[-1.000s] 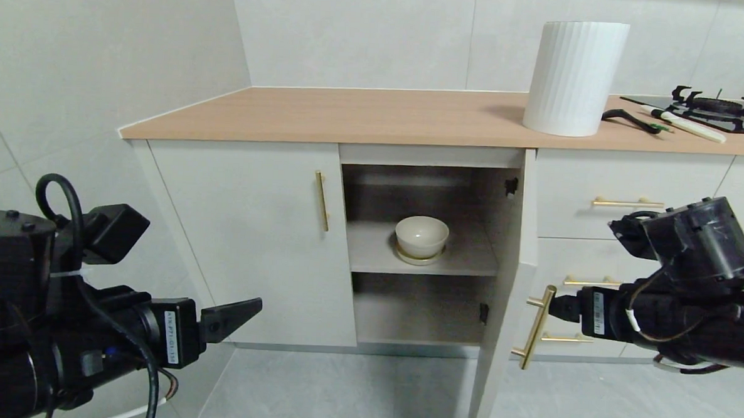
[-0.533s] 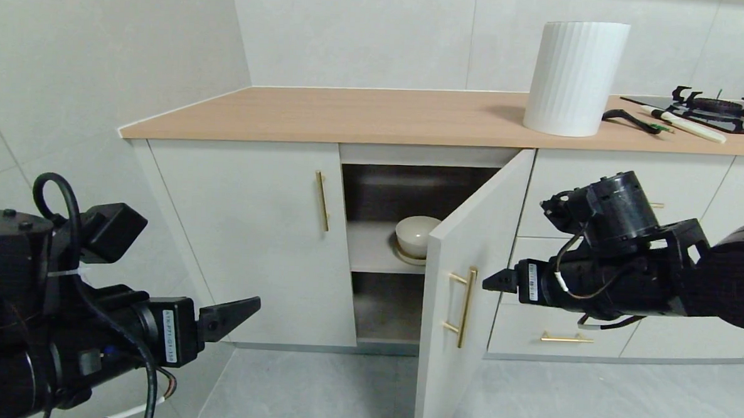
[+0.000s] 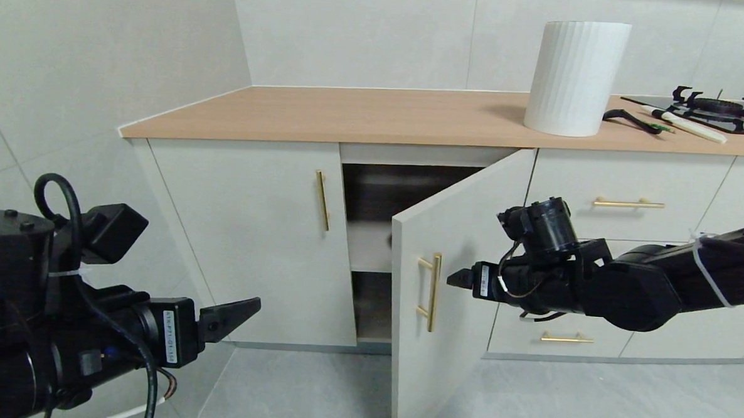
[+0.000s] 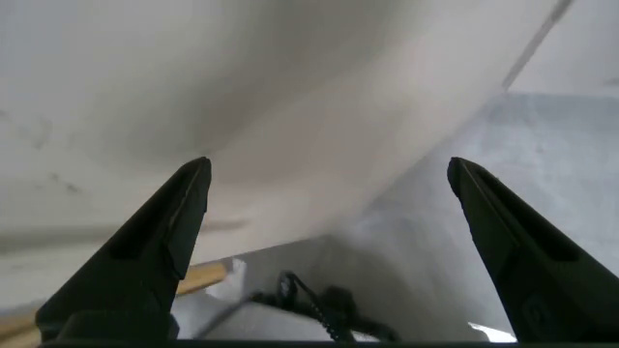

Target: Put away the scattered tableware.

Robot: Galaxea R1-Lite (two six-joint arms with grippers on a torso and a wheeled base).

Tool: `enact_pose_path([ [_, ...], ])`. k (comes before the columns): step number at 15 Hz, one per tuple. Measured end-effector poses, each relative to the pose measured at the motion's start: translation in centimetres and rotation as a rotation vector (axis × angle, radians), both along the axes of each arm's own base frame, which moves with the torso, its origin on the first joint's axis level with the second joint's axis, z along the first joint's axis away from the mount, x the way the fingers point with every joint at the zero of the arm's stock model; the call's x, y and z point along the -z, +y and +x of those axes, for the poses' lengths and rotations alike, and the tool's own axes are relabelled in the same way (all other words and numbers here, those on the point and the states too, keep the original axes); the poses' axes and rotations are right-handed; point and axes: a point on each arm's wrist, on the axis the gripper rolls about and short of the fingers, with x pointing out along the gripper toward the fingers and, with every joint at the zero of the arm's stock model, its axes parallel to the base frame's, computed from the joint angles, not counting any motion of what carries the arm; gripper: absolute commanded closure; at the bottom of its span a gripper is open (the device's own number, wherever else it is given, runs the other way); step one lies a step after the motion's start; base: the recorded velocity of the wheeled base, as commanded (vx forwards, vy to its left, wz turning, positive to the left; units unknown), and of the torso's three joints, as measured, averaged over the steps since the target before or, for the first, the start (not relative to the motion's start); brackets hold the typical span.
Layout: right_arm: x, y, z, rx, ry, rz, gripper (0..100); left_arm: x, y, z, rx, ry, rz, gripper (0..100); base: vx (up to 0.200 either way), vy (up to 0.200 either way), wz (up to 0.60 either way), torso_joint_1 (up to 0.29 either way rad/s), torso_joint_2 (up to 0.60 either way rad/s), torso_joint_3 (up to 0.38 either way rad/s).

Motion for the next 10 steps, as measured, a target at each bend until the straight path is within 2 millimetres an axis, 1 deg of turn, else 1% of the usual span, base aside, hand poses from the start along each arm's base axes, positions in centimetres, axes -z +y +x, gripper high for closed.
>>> enact_pose_path([
  [1,0.2,0.2,0.3,0.014,-0.006,0.025,0,0.0,0.0,0.0,0.001,0.001,0.0,0,0.0,0.0,0.0,0.0,0.0,0.0],
  [4,0.8,0.6,1.1,0.035,-0.031,0.069,0,0.1,0.0,0.0,0.001,0.004,0.002,0,0.2,0.0,0.0,-0.001,0.0,0.007],
  [6,1.2,0.7,1.2,0.041,-0.021,0.074,0,0.1,0.0,0.0,0.0,0.004,0.002,0,0.2,0.0,0.0,-0.002,0.0,0.0],
  [9,0.9,1.4,1.5,0.078,-0.007,0.153,0,0.0,0.0,0.0,0.0,0.001,0.001,0,0.2,0.0,0.0,0.004,0.0,0.002],
  [10,0.7,1.8,1.7,0.089,-0.003,0.181,0,0.0,0.0,0.0,0.0,0.001,0.0,0,0.0,0.0,0.0,0.0,0.0,0.0],
])
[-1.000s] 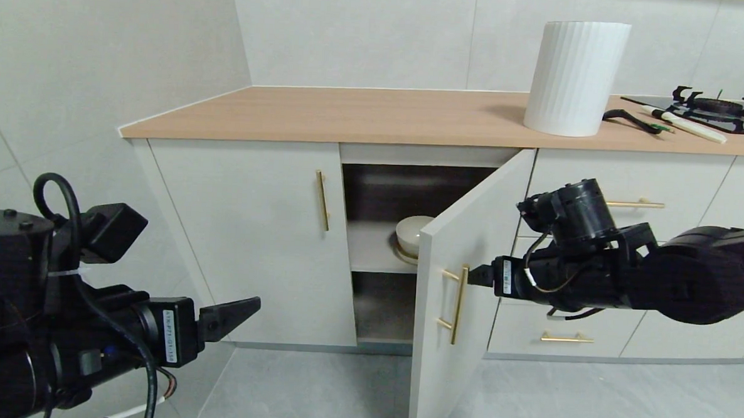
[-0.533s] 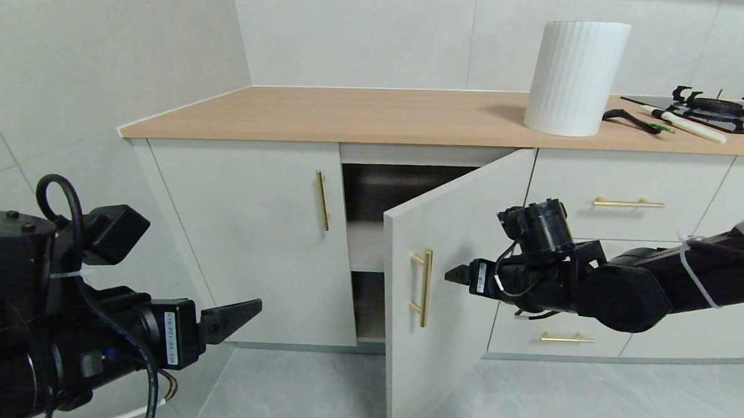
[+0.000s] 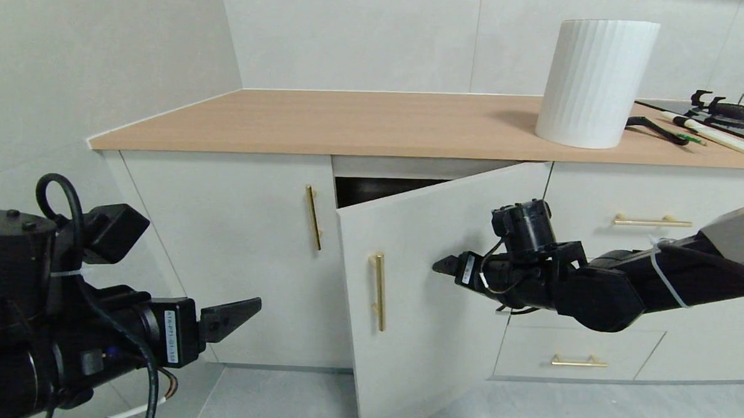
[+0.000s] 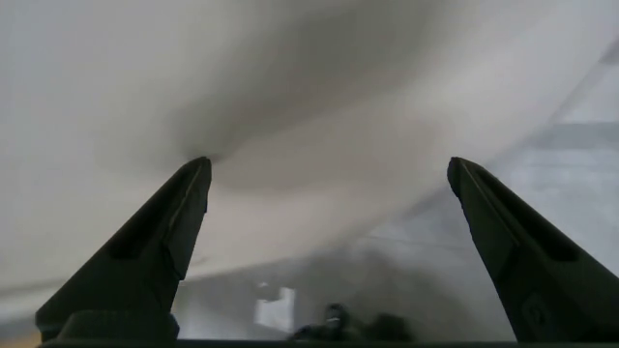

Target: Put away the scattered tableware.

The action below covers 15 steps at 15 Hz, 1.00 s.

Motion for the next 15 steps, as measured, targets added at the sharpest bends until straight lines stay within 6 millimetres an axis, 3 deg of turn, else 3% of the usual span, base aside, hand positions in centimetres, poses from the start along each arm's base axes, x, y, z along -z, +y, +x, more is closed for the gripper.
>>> enact_pose_path([
  [7,-1.0,1.5,1.9,0.101,-0.009,0.151,0,0.0,0.0,0.0,0.001,-0.002,-0.003,0,0.0,0.0,0.0,0.0,0.0,0.0],
  [15,0.2,2.4,5.5,0.334,-0.1,0.12,0,0.0,0.0,0.1,0.0,0.002,-0.001,0,0.0,0.0,0.0,0.0,0.0,0.0],
])
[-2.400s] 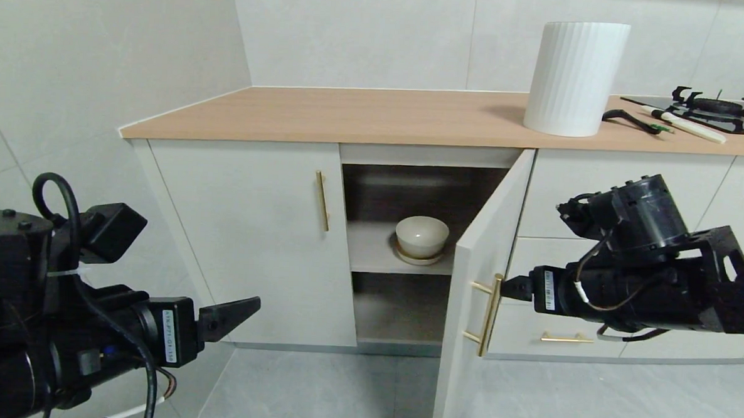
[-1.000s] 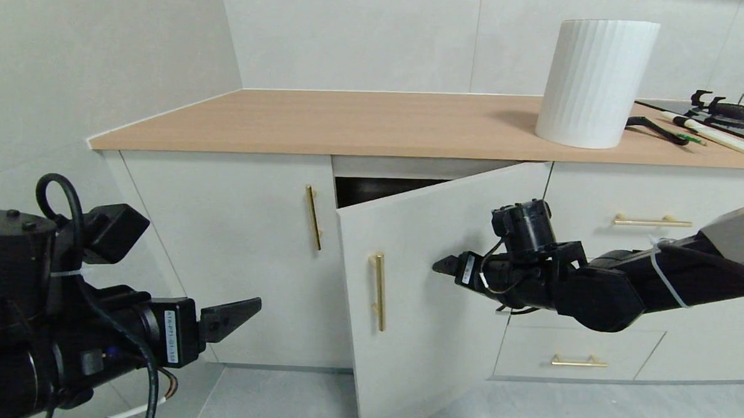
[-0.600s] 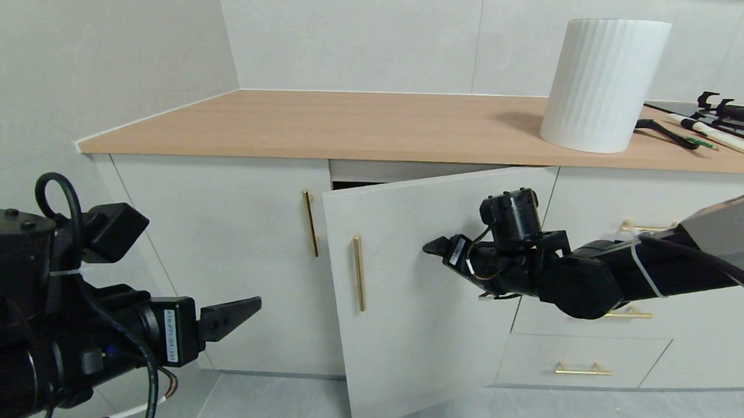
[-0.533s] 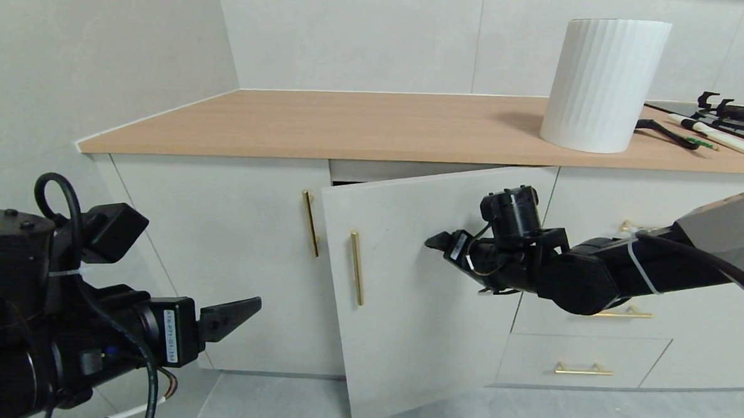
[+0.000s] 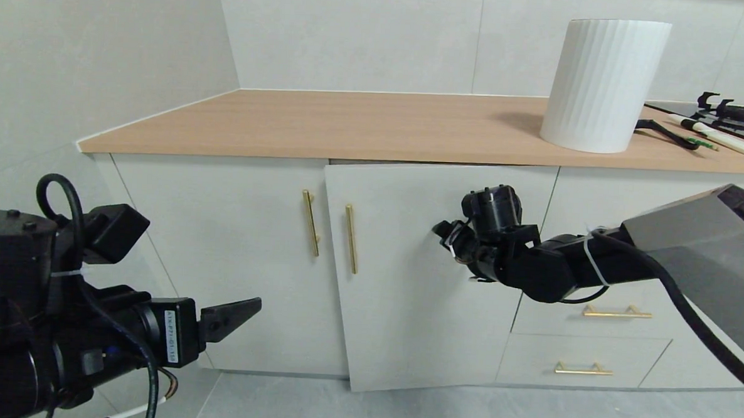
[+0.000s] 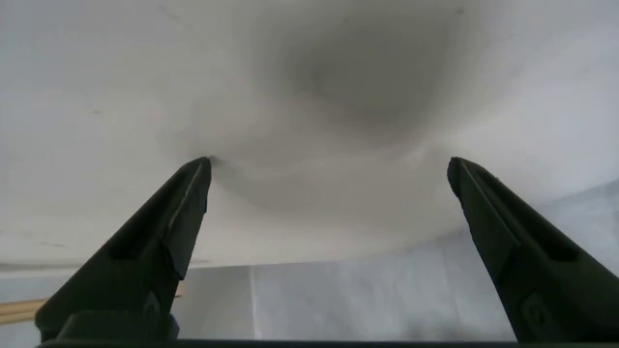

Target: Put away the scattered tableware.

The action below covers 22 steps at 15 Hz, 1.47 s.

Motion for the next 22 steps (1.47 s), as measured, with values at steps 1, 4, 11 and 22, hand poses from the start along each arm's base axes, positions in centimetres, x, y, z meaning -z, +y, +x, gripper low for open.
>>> enact_pose_path([
  [1,0.1,-0.2,0.5,0.031,-0.008,-0.003,0,0.0,0.0,0.0,0.0,0.001,0.001,0,0.0,0.0,0.0,0.0,0.0,0.0],
  [4,0.5,-0.6,1.5,0.076,-0.018,-0.008,0,0.1,0.0,0.0,0.0,0.003,0.002,0,0.0,0.0,0.0,0.0,0.0,0.0],
  [11,0.7,-1.0,1.4,0.094,-0.01,-0.024,0,0.0,0.0,0.0,-0.001,0.0,0.0,0,0.0,0.0,0.0,0.0,0.0,0.0],
  [22,-12.3,-12.9,-20.5,-0.253,-0.271,-0.181,0,-1.0,2.7,-3.7,0.011,-0.187,0.084,0,0.0,0.0,0.0,0.0,0.0,0.0],
])
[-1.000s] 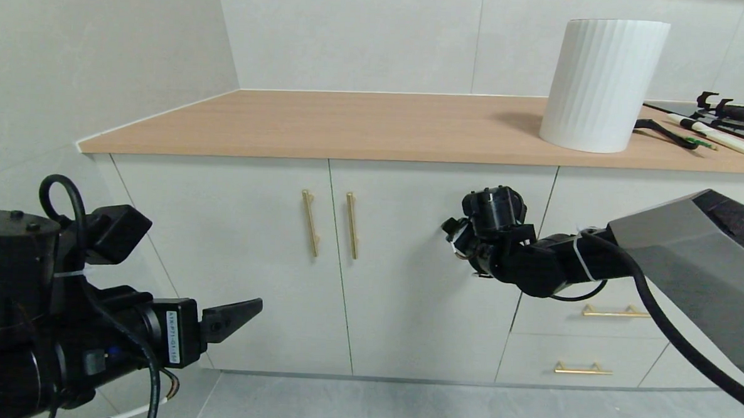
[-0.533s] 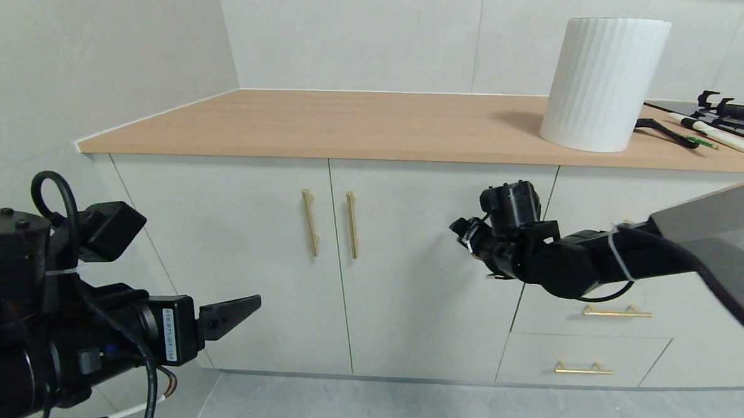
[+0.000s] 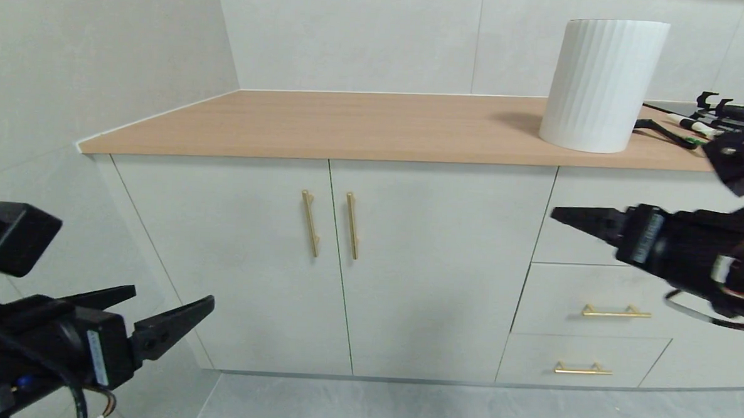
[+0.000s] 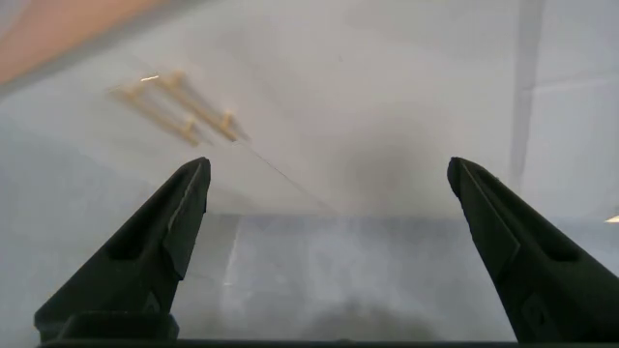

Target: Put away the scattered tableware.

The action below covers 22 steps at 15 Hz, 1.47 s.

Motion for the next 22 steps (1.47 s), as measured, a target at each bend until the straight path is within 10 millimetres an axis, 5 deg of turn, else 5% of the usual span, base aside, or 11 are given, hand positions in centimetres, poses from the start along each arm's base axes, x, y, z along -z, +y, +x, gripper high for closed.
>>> enact_pose_path([
  [5,0.0,-8.2,-12.8,0.107,-0.215,-0.116,0,0.2,3.0,-6.6,-0.011,-0.185,-0.027,0,0.0,0.0,0.0,0.0,0.0,0.0],
  [10,4.1,-11.1,-22.0,0.327,-0.302,-0.24,0,2.8,5.6,-13.7,-0.055,-0.316,0.02,0,0.0,0.0,0.0,0.0,0.0,0.0],
  [14,8.2,-10.7,-24.2,0.455,-0.343,-0.371,0,3.7,6.0,-16.5,-0.143,-0.438,0.037,0,0.0,0.0,0.0,0.0,0.0,0.0],
  [22,13.6,-10.6,-22.2,0.525,-0.369,-0.415,0,7.4,5.3,-16.5,-0.312,-0.453,0.134,0,0.0,0.0,0.0,0.0,0.0,0.0],
])
